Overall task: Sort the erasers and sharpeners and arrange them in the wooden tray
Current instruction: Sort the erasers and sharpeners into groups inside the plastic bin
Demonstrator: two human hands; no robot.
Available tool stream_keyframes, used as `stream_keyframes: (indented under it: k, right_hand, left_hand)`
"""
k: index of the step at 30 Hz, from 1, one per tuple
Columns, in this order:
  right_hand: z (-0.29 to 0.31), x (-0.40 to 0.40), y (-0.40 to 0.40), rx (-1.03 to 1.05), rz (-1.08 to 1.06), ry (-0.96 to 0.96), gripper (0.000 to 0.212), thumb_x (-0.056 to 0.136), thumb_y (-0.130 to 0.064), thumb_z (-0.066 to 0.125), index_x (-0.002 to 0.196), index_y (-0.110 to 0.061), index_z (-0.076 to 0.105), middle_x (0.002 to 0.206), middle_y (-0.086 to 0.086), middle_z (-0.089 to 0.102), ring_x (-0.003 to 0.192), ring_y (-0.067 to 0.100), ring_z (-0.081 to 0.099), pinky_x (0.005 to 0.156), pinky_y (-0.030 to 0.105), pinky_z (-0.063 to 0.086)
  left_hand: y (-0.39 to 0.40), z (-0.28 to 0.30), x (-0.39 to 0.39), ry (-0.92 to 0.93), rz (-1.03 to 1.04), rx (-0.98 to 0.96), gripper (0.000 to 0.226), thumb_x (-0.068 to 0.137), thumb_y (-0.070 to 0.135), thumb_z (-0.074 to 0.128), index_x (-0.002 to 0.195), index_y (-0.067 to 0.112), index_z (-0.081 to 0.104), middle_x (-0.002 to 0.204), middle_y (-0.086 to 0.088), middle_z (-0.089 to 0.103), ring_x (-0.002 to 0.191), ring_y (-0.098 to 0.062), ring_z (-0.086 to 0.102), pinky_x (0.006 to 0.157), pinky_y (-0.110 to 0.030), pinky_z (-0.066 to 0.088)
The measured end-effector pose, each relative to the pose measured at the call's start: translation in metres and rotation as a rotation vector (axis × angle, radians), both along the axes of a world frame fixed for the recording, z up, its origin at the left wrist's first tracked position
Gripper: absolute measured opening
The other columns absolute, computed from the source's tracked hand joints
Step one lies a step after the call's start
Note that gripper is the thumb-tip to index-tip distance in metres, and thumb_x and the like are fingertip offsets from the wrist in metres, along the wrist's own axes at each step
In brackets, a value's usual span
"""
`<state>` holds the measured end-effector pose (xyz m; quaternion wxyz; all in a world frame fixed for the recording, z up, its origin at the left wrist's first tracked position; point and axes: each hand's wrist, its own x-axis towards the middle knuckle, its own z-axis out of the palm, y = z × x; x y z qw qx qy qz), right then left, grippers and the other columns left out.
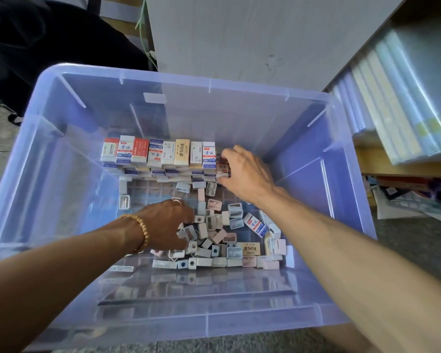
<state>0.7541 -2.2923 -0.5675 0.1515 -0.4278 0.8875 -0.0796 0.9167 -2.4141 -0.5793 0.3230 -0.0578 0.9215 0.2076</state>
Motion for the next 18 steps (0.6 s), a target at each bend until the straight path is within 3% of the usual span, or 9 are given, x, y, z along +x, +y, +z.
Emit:
stream_keyframes:
  k: [3, 7, 11, 14, 16, 18]
  right_hand:
    - [0.014, 0.002, 0.012, 0.026, -0.096, 0.082, 0.017, 0.086, -0.015, 0.067, 0.102, -0.013, 0.06, 0.103, 0.005, 0.065, 0.093, 0.029, 0.064, 0.076, 0.037, 0.053]
    - [0.023, 0.013, 0.042, 0.503, -0.082, -0.146, 0.007, 0.08, -0.007, 0.066, 0.085, -0.011, 0.062, 0.088, 0.008, 0.063, 0.084, 0.028, 0.062, 0.07, 0.034, 0.052]
    - [0.009, 0.028, 0.051, 0.643, 0.007, -0.18, 0.023, 0.081, -0.002, 0.062, 0.074, -0.016, 0.044, 0.084, 0.004, 0.052, 0.079, 0.025, 0.056, 0.066, 0.033, 0.046]
    - [0.004, 0.031, 0.049, 0.668, 0.076, -0.202, 0.018, 0.08, -0.003, 0.061, 0.095, -0.012, 0.059, 0.098, 0.007, 0.056, 0.093, 0.028, 0.058, 0.075, 0.036, 0.051]
    - [0.002, 0.031, 0.053, 0.687, 0.126, -0.178, 0.032, 0.082, -0.002, 0.061, 0.113, -0.01, 0.057, 0.106, 0.006, 0.048, 0.103, 0.028, 0.054, 0.087, 0.039, 0.052]
    - [0.002, 0.034, 0.055, 0.71, 0.13, -0.196, 0.033, 0.084, 0.001, 0.06, 0.113, -0.012, 0.052, 0.104, 0.006, 0.044, 0.099, 0.025, 0.053, 0.084, 0.036, 0.051]
  left_hand:
    - [0.0, -0.002, 0.002, -0.02, 0.019, 0.046, 0.062, 0.078, 0.044, 0.076, 0.131, 0.029, 0.047, 0.129, 0.006, 0.047, 0.091, -0.01, 0.048, 0.076, -0.024, 0.045]
    - [0.002, -0.002, 0.002, -0.066, 0.01, 0.11, 0.076, 0.072, 0.033, 0.083, 0.137, 0.031, 0.044, 0.132, 0.006, 0.048, 0.102, -0.011, 0.054, 0.086, -0.027, 0.048]
    - [0.005, -0.004, 0.0, -0.109, -0.006, 0.207, 0.072, 0.077, 0.019, 0.08, 0.139, 0.025, 0.044, 0.134, 0.005, 0.054, 0.106, -0.011, 0.053, 0.09, -0.024, 0.047]
    - [0.003, -0.003, 0.004, -0.179, -0.012, 0.25, 0.072, 0.077, 0.01, 0.078, 0.139, 0.024, 0.045, 0.128, 0.003, 0.057, 0.099, -0.012, 0.053, 0.082, -0.021, 0.046]
    - [0.003, -0.001, 0.006, -0.195, -0.024, 0.238, 0.072, 0.078, 0.009, 0.078, 0.14, 0.023, 0.044, 0.128, 0.002, 0.055, 0.1, -0.011, 0.05, 0.081, -0.019, 0.042]
    - [0.003, 0.0, 0.008, -0.191, -0.028, 0.231, 0.071, 0.079, 0.01, 0.078, 0.14, 0.022, 0.045, 0.131, 0.001, 0.055, 0.1, -0.011, 0.048, 0.08, -0.018, 0.039]
